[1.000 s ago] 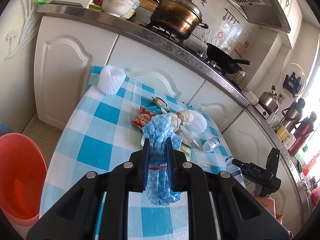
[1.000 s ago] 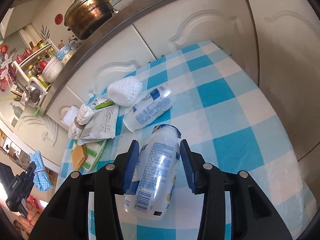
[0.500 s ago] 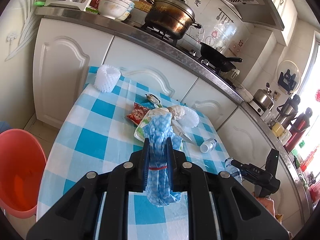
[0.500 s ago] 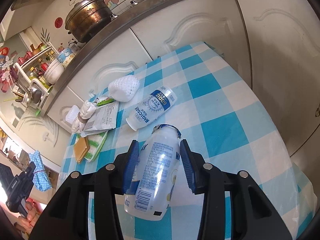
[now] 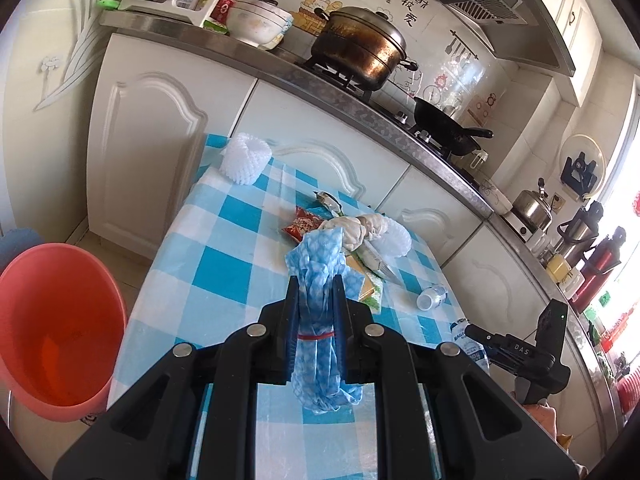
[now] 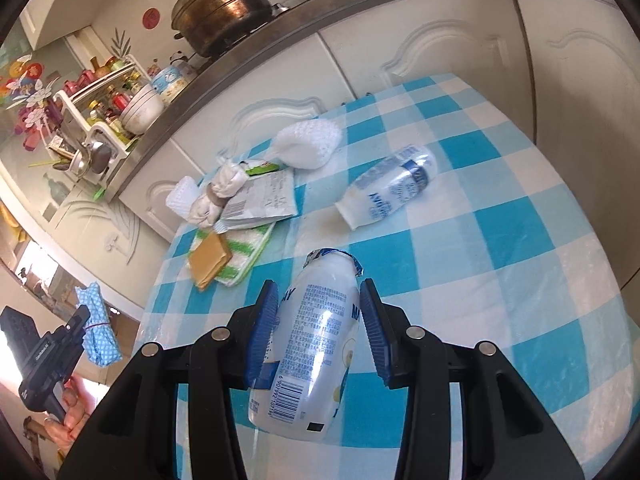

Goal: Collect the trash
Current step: 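Drop the cloth bundle and bottle into the red bucket with both grippers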

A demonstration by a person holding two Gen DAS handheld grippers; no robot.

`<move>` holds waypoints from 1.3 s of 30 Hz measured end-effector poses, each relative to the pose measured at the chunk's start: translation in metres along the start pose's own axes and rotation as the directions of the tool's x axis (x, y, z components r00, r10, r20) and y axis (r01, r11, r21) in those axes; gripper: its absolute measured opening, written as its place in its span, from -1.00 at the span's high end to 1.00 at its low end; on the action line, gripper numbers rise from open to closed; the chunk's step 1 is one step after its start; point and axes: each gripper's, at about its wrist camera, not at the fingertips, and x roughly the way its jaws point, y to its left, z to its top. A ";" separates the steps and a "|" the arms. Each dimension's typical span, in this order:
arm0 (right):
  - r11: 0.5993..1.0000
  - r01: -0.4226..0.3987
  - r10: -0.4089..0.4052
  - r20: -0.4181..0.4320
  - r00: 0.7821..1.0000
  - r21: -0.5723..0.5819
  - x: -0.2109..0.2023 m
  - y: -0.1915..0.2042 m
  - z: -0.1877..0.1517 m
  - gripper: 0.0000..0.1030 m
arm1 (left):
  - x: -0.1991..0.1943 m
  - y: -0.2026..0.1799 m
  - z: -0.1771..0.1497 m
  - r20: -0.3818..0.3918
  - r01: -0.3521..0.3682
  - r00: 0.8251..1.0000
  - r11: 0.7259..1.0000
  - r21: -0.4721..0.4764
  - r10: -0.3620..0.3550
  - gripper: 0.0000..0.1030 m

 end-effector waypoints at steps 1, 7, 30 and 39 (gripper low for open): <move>1.000 -0.017 0.017 -0.009 1.000 -0.013 0.003 0.010 -0.001 0.15 | -0.003 0.005 0.000 0.003 -0.006 1.000 1.000 -0.008 0.006 0.68; 0.977 -0.169 0.155 -0.115 0.981 -0.131 0.036 0.102 -0.010 0.15 | -0.034 0.043 0.001 0.048 -0.078 0.996 0.995 -0.055 0.081 0.68; 0.842 -0.418 0.250 -0.440 0.863 -0.341 0.219 0.351 -0.087 -0.56 | -0.065 0.237 -0.025 0.041 -0.416 0.894 0.861 -0.294 0.446 -0.61; 0.881 -0.349 0.277 -0.250 0.928 -0.319 0.157 0.290 -0.058 -0.78 | -0.085 0.218 -0.023 0.150 -0.356 0.902 0.895 -0.268 0.404 -0.83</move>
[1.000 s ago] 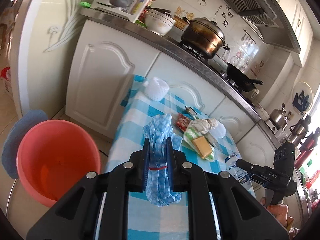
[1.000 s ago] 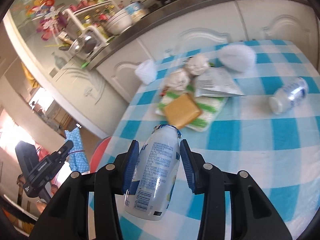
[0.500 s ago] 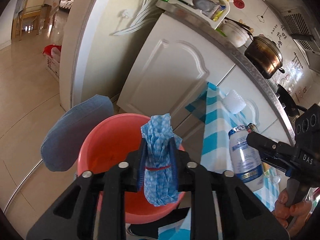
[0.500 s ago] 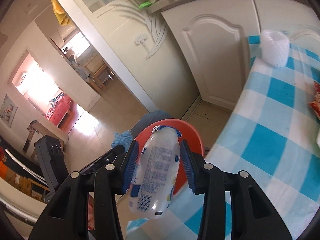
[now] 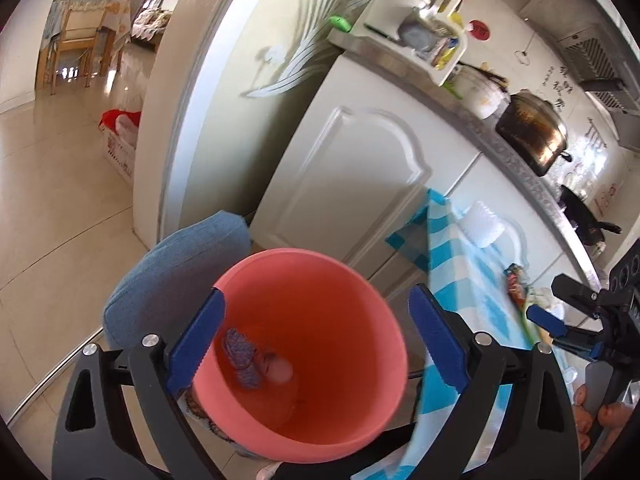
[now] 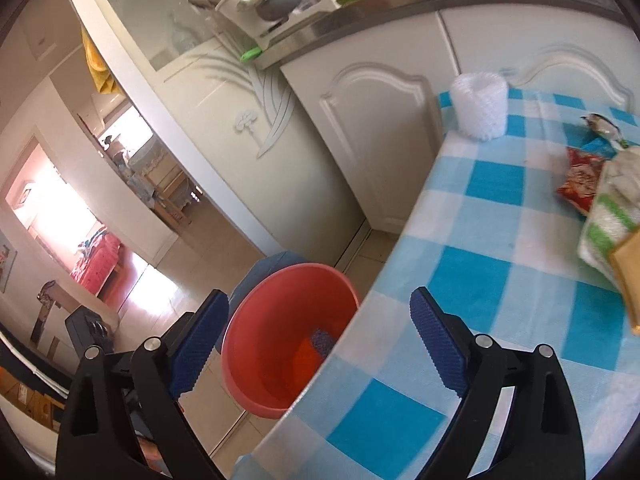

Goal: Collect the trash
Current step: 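Drop the cloth bundle and bottle into the red bucket with both grippers, then move the left gripper back over the table toward the white foam net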

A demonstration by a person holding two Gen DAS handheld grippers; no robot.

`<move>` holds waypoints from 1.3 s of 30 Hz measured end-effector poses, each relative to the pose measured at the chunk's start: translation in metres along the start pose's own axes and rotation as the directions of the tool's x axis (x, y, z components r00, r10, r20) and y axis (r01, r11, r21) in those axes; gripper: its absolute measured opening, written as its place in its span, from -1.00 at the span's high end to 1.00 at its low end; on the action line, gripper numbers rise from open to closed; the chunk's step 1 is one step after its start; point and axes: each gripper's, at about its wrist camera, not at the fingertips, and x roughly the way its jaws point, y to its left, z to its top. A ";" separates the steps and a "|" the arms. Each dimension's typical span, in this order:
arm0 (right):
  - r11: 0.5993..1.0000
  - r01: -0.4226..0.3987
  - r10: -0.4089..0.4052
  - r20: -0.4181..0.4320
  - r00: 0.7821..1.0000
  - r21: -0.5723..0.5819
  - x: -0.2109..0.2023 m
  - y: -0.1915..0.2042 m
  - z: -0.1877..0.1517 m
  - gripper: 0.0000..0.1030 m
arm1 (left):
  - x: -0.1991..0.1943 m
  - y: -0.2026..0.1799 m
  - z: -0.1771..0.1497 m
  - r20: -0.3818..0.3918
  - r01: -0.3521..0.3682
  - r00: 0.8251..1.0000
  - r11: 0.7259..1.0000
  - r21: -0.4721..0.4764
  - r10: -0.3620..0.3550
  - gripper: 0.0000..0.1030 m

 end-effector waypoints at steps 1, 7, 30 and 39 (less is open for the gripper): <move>1.000 0.005 -0.005 0.021 1.000 0.011 -0.010 -0.006 -0.001 -0.78 | -0.003 -0.008 0.000 0.009 0.016 1.000 1.000 0.013 -0.016 -0.85; 0.988 0.077 -0.099 0.168 0.981 0.135 -0.085 -0.061 -0.019 -0.79 | -0.011 -0.069 -0.004 0.006 0.085 0.996 0.988 0.126 -0.086 -0.87; 0.687 0.274 -0.560 0.249 0.790 0.673 -0.294 -0.265 -0.162 -0.86 | -0.011 -0.285 -0.102 -0.262 0.369 0.925 0.809 0.458 -0.274 -0.87; 0.724 0.240 -0.513 0.271 0.815 0.647 -0.293 -0.284 -0.148 -0.86 | -0.007 -0.328 -0.128 -0.328 0.406 0.908 0.738 0.539 -0.260 -0.87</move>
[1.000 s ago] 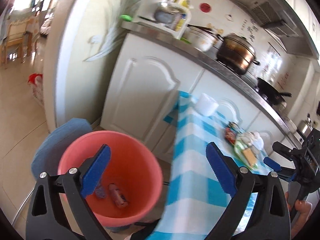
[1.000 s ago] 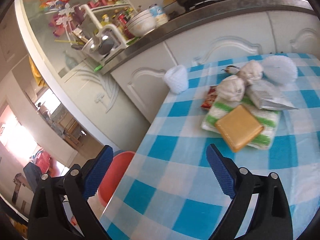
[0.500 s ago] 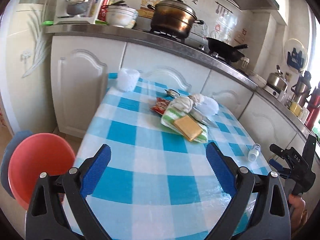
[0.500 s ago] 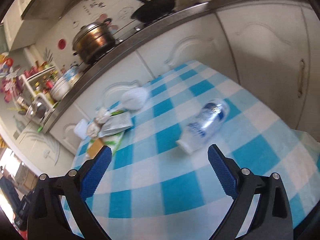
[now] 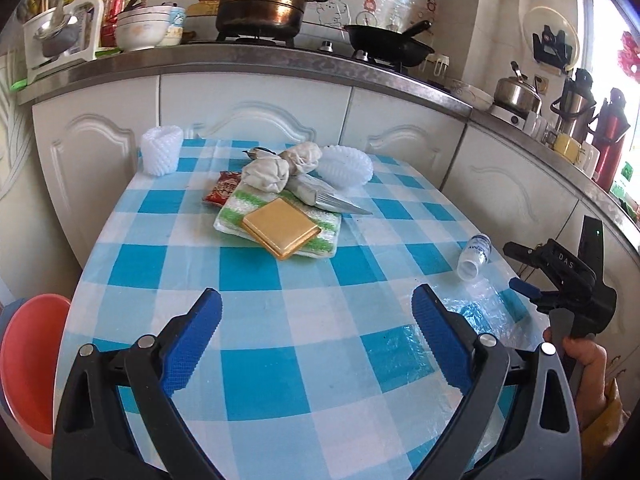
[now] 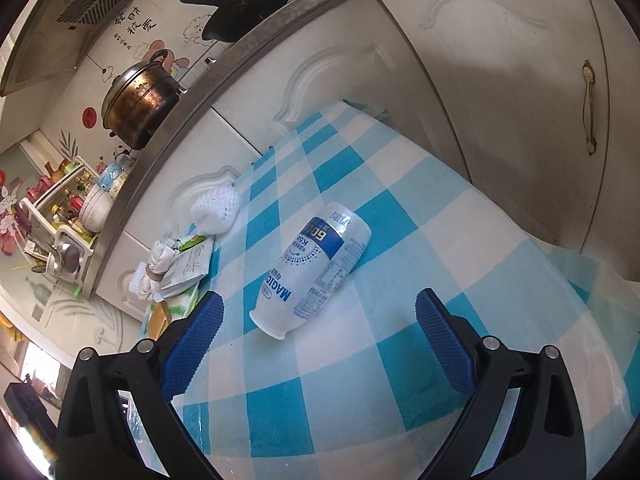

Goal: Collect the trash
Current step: 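Move the left gripper back over the table toward the white foam net, then grasp the white foam net with the left gripper and lift it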

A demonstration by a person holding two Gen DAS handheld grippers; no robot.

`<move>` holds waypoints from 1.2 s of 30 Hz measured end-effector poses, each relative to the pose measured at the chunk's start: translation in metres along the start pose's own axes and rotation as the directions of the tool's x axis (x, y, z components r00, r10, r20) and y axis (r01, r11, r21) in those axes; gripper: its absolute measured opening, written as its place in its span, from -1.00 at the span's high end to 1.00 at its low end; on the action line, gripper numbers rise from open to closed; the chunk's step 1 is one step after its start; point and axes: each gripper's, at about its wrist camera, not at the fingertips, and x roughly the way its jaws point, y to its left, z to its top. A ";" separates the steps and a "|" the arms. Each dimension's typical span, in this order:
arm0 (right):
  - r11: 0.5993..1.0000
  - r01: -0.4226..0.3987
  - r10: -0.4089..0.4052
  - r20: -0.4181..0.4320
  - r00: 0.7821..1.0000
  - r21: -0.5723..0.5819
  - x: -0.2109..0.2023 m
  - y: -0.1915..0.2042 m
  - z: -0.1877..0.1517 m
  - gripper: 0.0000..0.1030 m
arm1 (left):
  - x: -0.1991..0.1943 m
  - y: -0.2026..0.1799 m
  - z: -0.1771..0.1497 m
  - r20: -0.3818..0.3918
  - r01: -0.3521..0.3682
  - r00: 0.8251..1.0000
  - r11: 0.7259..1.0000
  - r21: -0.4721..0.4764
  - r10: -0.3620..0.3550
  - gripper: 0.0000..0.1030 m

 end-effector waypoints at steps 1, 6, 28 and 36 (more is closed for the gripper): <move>1.000 -0.009 0.009 0.001 1.000 -0.001 0.001 0.001 0.001 -0.86 | 0.002 -0.004 0.002 -0.003 0.001 1.000 1.000 0.012 -0.001 -0.87; 0.999 -0.035 0.035 -0.015 0.999 -0.006 0.008 0.000 0.002 -0.86 | 0.018 -0.022 0.024 -0.013 0.017 1.000 0.998 0.061 -0.016 -0.87; 0.993 -0.115 0.115 0.022 0.993 -0.017 -0.013 -0.008 0.006 -0.86 | 0.264 -0.082 0.170 -0.309 -0.029 0.946 0.975 0.219 0.098 -0.87; 0.991 -0.132 0.132 0.010 0.991 -0.032 -0.011 -0.008 0.008 -0.86 | 0.312 -0.071 0.176 -0.380 -0.083 0.911 0.974 0.212 0.160 -0.86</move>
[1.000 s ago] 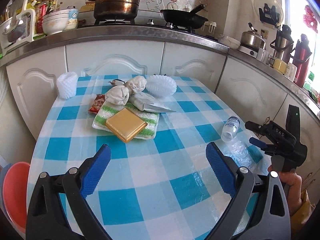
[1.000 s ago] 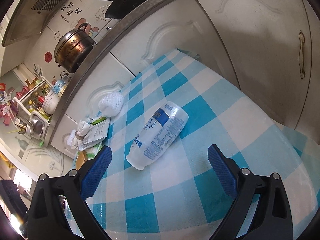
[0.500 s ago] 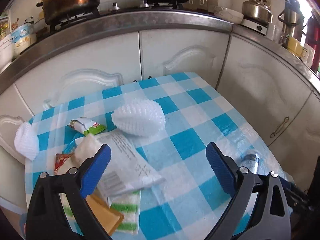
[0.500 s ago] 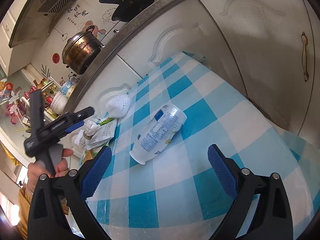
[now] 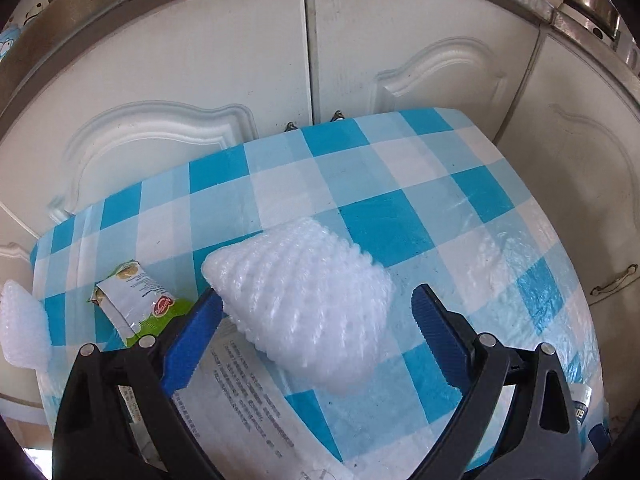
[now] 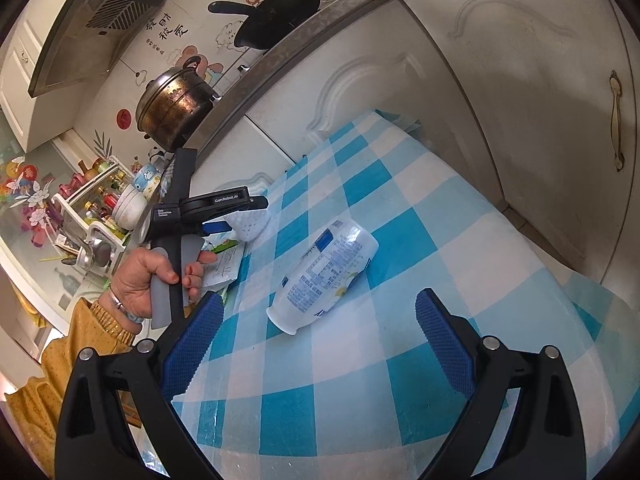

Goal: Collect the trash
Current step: 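Grasp the white foam net with the left gripper and lift it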

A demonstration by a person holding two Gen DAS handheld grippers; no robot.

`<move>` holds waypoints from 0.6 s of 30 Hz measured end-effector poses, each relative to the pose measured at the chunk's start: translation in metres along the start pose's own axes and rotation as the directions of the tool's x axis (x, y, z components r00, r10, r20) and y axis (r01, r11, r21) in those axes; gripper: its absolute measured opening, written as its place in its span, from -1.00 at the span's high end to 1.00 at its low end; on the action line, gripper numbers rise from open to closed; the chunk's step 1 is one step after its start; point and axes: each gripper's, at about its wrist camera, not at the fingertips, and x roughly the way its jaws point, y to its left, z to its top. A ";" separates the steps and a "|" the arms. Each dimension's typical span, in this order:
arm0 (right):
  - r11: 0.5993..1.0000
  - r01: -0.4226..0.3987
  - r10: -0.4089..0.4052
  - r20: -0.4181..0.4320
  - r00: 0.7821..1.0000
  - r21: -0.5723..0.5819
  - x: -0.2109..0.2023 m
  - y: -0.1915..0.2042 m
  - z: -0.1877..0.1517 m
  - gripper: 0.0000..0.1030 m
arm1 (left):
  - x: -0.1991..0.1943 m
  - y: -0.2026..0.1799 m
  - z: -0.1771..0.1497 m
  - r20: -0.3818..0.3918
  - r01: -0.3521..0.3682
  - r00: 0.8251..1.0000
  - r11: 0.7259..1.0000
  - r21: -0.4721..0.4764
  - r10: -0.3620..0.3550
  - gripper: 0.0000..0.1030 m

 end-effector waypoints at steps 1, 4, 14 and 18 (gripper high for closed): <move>1.000 -0.002 0.002 0.000 1.000 0.003 0.000 -0.001 0.000 -0.86 | 0.002 0.000 0.000 0.000 0.001 1.000 1.000 -0.002 -0.001 -0.81; 1.000 -0.006 0.006 0.004 1.000 -0.001 0.001 -0.001 0.002 -0.86 | 0.009 -0.002 -0.001 -0.003 -0.026 1.000 1.000 0.005 0.026 -0.36; 1.000 0.002 -0.001 0.008 1.000 -0.020 0.003 0.002 0.002 -0.86 | -0.025 -0.008 -0.012 0.086 0.025 0.996 1.000 -0.008 -0.024 0.10; 0.999 0.009 -0.009 0.014 1.000 -0.043 0.003 0.006 0.001 -0.86 | -0.066 -0.006 -0.027 0.164 0.089 0.983 0.996 -0.017 -0.085 0.11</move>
